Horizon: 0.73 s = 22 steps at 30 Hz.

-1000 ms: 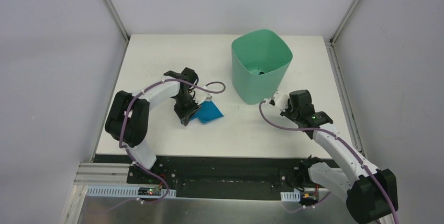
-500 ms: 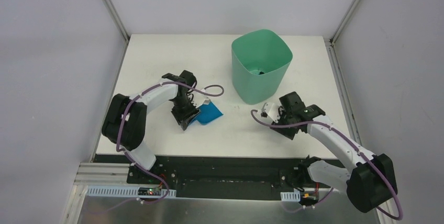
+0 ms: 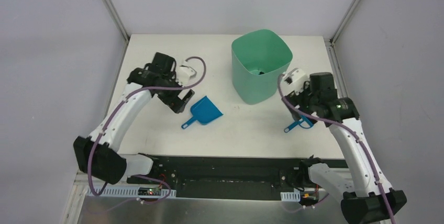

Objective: Sweep away the paper scraps from the table

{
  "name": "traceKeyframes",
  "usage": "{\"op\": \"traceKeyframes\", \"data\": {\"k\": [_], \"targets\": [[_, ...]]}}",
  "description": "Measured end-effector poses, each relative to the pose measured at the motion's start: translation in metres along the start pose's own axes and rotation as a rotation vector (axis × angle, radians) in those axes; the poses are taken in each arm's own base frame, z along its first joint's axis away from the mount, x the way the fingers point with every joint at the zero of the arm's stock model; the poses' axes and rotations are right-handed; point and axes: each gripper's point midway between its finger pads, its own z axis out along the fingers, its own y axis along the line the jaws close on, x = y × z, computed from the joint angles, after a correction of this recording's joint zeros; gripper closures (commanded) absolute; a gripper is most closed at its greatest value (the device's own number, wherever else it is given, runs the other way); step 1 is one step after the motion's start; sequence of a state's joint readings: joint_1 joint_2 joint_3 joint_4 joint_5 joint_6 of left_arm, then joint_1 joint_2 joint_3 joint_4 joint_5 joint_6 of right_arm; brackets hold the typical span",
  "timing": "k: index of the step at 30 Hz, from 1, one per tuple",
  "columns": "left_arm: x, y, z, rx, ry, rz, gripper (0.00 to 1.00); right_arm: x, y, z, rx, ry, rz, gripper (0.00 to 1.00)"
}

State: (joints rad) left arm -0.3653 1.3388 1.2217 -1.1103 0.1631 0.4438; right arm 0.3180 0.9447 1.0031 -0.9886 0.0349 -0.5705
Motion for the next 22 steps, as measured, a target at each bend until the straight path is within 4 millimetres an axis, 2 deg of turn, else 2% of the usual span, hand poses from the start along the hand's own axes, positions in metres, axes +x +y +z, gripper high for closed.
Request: {"op": "traceKeyframes", "data": {"k": [5, 7, 10, 13, 15, 17, 20, 22], "targets": [[-0.025, 0.041, -0.067, -0.2, -0.252, -0.2, 0.01, -0.015, -0.084, -0.04, 0.262, -0.107, 0.334, 0.0], [-0.037, 0.051, -0.09, -0.25, -0.328, -0.251, 0.01, -0.022, -0.116, -0.056, 0.356, -0.159, 0.477, 0.0], [-0.057, 0.058, -0.119, -0.296, -0.421, -0.286, 0.01, -0.038, -0.142, -0.067, 0.418, -0.224, 0.616, 0.0], [-0.066, 0.074, -0.14, -0.379, -0.494, -0.333, 0.01, -0.052, -0.152, -0.067, 0.433, -0.28, 0.708, 0.0], [-0.066, 0.086, -0.145, -0.431, -0.536, -0.373, 0.01, -0.053, -0.153, -0.066, 0.438, -0.302, 0.751, 0.0], [-0.062, 0.091, -0.14, -0.457, -0.57, -0.4, 0.01, -0.055, -0.153, -0.066, 0.441, -0.327, 0.792, 0.0], [-0.052, 0.088, -0.127, -0.459, -0.58, -0.42, 0.01, -0.058, -0.15, -0.065, 0.43, -0.358, 0.835, 0.01], [-0.051, 0.088, -0.125, -0.458, -0.584, -0.427, 0.01, -0.057, -0.146, -0.061, 0.416, -0.365, 0.853, 0.0]]}}
